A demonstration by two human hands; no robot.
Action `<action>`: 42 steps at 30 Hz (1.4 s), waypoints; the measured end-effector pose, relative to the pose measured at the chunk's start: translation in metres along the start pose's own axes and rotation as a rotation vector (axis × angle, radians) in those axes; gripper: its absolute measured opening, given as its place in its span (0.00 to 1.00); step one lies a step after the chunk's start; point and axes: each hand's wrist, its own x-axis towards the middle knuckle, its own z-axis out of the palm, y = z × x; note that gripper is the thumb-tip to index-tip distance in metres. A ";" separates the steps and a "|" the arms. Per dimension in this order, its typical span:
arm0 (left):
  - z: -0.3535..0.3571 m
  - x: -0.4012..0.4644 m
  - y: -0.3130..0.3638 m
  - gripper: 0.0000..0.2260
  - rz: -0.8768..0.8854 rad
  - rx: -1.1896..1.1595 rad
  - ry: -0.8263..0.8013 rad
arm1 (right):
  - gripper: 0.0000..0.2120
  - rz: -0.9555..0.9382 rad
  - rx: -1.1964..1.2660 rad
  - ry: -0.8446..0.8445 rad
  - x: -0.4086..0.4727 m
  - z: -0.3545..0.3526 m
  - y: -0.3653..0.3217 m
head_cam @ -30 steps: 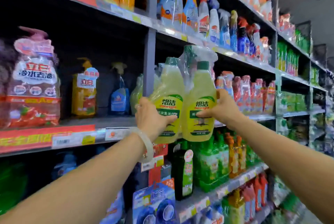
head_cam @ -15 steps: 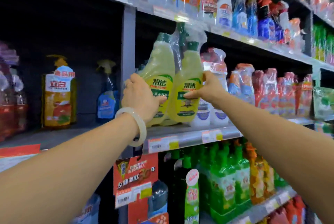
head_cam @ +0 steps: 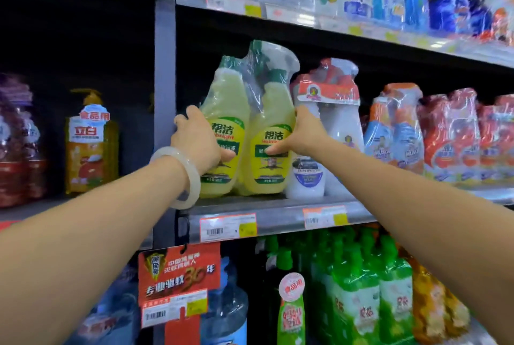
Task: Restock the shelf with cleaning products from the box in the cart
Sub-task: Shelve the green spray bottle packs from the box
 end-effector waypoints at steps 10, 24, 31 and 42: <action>0.005 -0.002 0.003 0.38 -0.008 0.275 -0.073 | 0.42 0.016 -0.134 -0.045 -0.008 0.014 0.006; -0.008 0.019 0.017 0.16 0.067 0.496 -0.149 | 0.42 -0.108 -0.285 0.014 -0.015 0.024 0.008; 0.026 0.016 -0.003 0.64 -0.025 0.487 -0.158 | 0.66 -0.209 -0.500 -0.084 -0.023 0.031 0.018; 0.039 0.015 -0.021 0.63 0.150 0.619 -0.022 | 0.64 -0.213 -0.582 -0.021 -0.017 0.042 0.021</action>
